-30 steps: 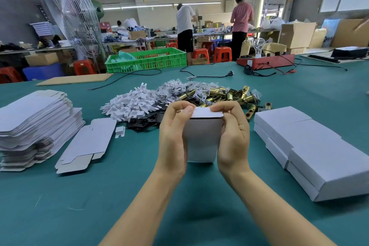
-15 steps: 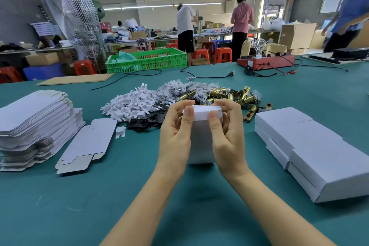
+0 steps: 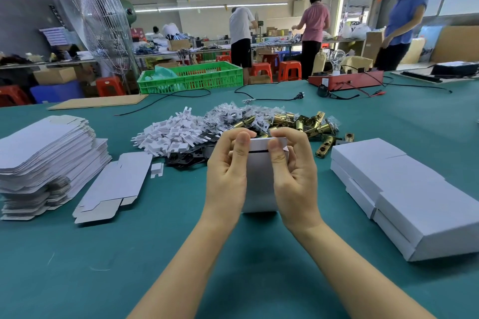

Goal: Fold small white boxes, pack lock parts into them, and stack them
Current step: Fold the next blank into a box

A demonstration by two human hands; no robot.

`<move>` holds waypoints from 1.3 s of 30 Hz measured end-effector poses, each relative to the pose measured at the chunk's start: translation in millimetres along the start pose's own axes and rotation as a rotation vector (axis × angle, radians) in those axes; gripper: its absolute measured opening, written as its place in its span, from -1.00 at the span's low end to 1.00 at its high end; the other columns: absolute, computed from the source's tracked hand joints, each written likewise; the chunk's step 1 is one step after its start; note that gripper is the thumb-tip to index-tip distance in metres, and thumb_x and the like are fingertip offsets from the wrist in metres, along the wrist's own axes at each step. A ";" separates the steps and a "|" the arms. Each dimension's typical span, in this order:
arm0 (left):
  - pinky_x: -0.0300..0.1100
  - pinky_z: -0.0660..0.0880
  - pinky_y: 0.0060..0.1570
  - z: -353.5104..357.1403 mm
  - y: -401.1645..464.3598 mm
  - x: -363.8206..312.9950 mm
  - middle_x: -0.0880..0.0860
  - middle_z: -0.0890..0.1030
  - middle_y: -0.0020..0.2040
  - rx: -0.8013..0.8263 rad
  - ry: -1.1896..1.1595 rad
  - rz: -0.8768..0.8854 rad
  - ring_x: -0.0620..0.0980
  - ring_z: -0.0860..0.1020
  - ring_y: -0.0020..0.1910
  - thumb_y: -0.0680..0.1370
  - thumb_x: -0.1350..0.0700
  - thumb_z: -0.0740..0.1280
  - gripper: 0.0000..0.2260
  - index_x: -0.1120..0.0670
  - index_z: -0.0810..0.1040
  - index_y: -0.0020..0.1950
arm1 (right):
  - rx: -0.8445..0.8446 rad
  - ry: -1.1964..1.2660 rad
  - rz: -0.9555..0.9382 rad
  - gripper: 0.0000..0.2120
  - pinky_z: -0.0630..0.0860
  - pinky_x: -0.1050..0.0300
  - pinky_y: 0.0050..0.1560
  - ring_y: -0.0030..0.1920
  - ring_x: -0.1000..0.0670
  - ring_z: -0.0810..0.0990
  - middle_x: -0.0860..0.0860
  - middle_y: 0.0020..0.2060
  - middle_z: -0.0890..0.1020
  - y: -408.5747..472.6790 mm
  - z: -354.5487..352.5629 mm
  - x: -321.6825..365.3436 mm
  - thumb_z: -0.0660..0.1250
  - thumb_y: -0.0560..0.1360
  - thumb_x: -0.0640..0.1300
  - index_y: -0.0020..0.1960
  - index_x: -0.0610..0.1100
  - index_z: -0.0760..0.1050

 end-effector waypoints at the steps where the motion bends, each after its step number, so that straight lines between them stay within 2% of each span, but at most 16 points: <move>1: -0.35 0.40 -0.11 0.8 -0.2 -0.5 -0.21 0.57 -0.17 0.003 0.002 0.004 -0.19 0.47 -0.16 0.60 -0.05 0.21 -0.84 -0.05 0.55 -0.05 | -0.005 0.010 0.010 -0.91 0.40 0.13 -0.05 -0.15 0.06 0.48 0.07 -0.08 0.55 0.2 -0.8 -0.8 0.24 0.57 -0.13 0.03 0.04 0.46; 8: -0.43 0.39 -0.06 1.6 0.7 -1.3 -0.23 0.59 -0.14 0.017 0.034 0.022 -0.24 0.50 -0.12 0.60 0.03 0.21 -0.87 -0.05 0.55 -0.05 | -0.003 0.030 0.040 -0.93 0.39 0.19 -0.11 -0.18 0.05 0.49 0.05 -0.16 0.54 0.0 -1.5 -2.4 0.23 0.56 -0.14 -0.01 0.00 0.46; 15: -0.45 0.37 -0.04 3.0 1.0 -3.6 -0.24 0.58 -0.16 0.036 0.068 0.024 -0.25 0.50 -0.11 0.59 0.08 0.19 -0.86 0.00 0.53 -0.08 | -0.008 0.004 0.030 -0.90 0.44 0.06 -0.07 -0.13 -0.03 0.50 0.06 -0.17 0.53 0.2 -1.1 -0.5 0.22 0.55 -0.15 -0.06 0.04 0.43; 20: -0.43 0.36 -0.05 5.8 0.9 -4.9 -0.22 0.58 -0.18 0.051 0.053 0.012 -0.24 0.50 -0.11 0.56 0.11 0.16 -0.84 0.02 0.53 -0.11 | -0.004 0.010 0.042 -0.93 0.41 0.25 -0.08 -0.16 0.12 0.50 0.20 -0.19 0.52 0.4 -1.0 -1.7 0.20 0.57 -0.11 -0.07 0.05 0.40; 25: -0.34 0.37 -0.05 4.8 2.4 -1.2 -0.20 0.58 -0.18 0.048 0.010 -0.050 -0.20 0.49 -0.11 0.52 0.09 0.12 -0.81 0.04 0.52 -0.12 | 0.006 -0.004 0.049 -0.93 0.41 0.25 -0.08 -0.15 0.12 0.49 0.22 -0.20 0.50 -0.5 1.7 -1.0 0.19 0.56 -0.11 -0.07 0.05 0.39; 29: -0.39 0.37 -0.07 6.1 0.8 -2.6 -0.19 0.57 -0.17 0.058 0.028 -0.042 -0.22 0.49 -0.12 0.51 0.10 0.10 -0.80 0.06 0.51 -0.11 | -0.003 0.001 0.052 -0.92 0.40 0.29 -0.07 -0.14 0.14 0.49 0.20 -0.19 0.50 -0.6 1.3 0.3 0.19 0.55 -0.15 -0.07 0.02 0.40; 34: -0.16 0.41 0.01 8.5 -1.4 -3.3 0.04 0.60 -0.07 0.084 0.020 -0.057 -0.07 0.51 -0.05 0.54 0.06 0.10 -0.77 0.07 0.54 -0.08 | -0.020 0.000 0.090 -0.93 0.40 0.30 -0.10 -0.16 0.16 0.48 0.13 -0.19 0.51 0.5 -0.6 0.2 0.17 0.53 -0.14 -0.09 -0.01 0.40; 37: 0.15 0.41 0.11 8.9 0.6 -0.2 0.17 0.63 0.05 0.098 -0.078 -0.148 0.09 0.52 0.02 0.54 0.00 0.11 -0.71 -0.04 0.63 -0.12 | -0.045 0.006 0.145 -0.94 0.37 0.36 -0.17 -0.23 0.22 0.45 0.13 -0.24 0.49 4.3 -5.5 -2.6 0.17 0.53 -0.10 -0.11 -0.03 0.39; 39: 0.15 0.40 0.11 9.4 2.5 1.1 0.20 0.63 0.11 0.153 -0.150 -0.190 0.13 0.51 0.03 0.52 0.06 0.15 -0.73 -0.06 0.66 -0.09 | -0.068 0.043 0.182 -0.93 0.36 0.42 -0.22 -0.28 0.26 0.42 0.10 -0.26 0.47 9.0 -9.9 -4.7 0.18 0.54 -0.12 -0.12 -0.06 0.40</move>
Point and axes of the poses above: each hand's wrist, its own y-axis towards the middle knuckle, its own z-axis out of the palm, x = y × z, the point moved 7 cm from there along y, towards the middle knuckle
